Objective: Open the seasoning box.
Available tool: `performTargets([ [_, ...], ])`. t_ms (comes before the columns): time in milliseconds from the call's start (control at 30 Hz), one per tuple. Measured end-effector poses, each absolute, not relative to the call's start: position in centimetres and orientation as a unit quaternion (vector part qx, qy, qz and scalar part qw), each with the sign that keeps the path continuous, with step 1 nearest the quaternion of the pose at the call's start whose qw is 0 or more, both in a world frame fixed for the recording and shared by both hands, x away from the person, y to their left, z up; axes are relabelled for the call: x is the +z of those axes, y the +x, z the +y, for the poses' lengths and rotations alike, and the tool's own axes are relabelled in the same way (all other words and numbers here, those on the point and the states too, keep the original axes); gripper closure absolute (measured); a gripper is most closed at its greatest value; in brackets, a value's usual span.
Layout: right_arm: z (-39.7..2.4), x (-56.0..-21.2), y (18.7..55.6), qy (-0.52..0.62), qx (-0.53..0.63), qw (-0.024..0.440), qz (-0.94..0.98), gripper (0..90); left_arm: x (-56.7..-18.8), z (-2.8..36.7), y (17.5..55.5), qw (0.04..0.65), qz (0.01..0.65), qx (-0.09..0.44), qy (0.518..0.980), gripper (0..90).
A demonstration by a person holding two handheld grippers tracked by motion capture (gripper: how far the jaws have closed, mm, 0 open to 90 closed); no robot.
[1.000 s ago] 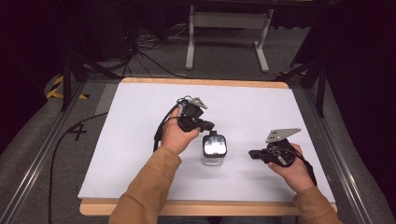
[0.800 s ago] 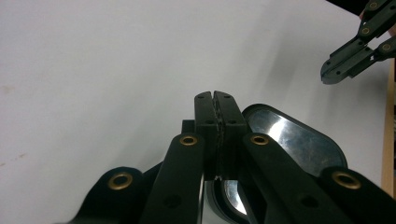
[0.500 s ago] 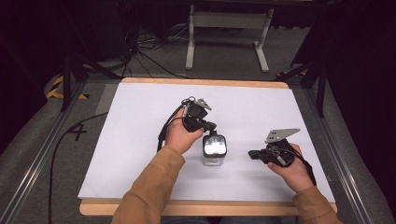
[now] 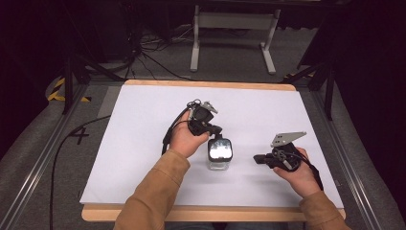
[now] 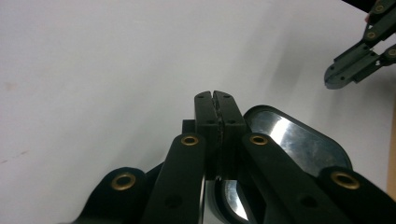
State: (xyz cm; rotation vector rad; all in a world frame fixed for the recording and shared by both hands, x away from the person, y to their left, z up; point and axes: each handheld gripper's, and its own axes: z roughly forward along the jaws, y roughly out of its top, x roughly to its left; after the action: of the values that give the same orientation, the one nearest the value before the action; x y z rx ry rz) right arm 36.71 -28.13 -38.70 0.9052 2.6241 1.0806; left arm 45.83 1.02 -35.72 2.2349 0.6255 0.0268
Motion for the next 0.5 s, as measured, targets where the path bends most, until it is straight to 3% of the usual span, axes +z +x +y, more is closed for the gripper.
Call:
performTargets([
  [500, -27.25, -38.38, 36.42, 0.292, 0.367, 0.085, 0.879, 89.7, -35.77, 1.04, 46.10, 0.397, 0.260, 0.000, 0.880, 90.0],
])
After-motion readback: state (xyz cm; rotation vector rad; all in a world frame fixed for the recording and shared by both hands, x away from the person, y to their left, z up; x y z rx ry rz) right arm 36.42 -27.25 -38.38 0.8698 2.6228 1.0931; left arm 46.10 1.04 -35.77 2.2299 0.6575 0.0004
